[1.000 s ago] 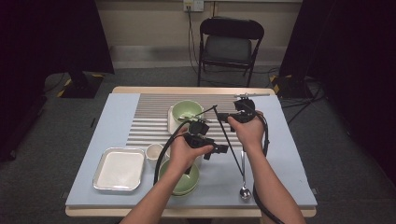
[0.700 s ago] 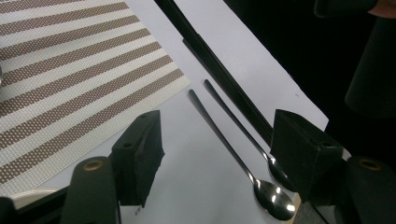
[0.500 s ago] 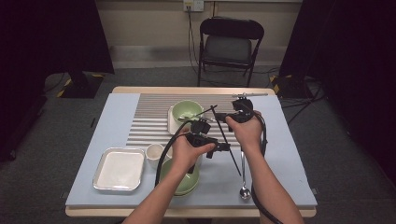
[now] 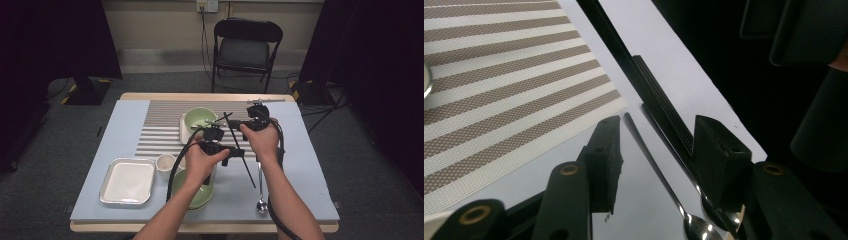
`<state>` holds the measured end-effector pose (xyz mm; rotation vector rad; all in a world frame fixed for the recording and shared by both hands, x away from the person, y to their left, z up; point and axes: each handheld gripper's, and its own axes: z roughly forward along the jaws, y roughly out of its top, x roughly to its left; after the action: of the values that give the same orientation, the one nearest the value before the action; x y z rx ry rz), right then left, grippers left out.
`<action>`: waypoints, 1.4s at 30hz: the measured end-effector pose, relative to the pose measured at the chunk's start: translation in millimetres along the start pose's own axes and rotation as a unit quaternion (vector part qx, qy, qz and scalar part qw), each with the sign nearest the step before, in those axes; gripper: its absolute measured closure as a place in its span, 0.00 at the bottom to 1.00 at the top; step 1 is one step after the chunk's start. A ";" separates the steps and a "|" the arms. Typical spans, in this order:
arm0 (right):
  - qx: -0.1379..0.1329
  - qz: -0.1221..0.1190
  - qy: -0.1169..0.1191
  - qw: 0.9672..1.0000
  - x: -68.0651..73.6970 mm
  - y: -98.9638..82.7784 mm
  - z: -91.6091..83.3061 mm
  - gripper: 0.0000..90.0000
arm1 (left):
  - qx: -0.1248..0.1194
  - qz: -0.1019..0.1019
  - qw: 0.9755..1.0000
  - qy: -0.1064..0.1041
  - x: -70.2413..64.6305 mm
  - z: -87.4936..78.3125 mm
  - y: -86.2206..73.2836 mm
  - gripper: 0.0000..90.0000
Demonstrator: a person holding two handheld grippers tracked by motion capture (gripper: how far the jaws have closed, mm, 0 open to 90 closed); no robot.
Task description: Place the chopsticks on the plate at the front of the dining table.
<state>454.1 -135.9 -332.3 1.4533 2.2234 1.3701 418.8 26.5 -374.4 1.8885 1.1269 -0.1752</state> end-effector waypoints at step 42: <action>-0.030 -0.037 0.004 0.999 3.1 6.6 -8.2 0.85 | -0.015 -0.096 0.995 0.004 2.3 -18.7 4.9 0.96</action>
<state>452.2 -137.6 -321.7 1.3344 2.1983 1.4083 418.1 41.2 -361.6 1.7539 1.3098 -0.2574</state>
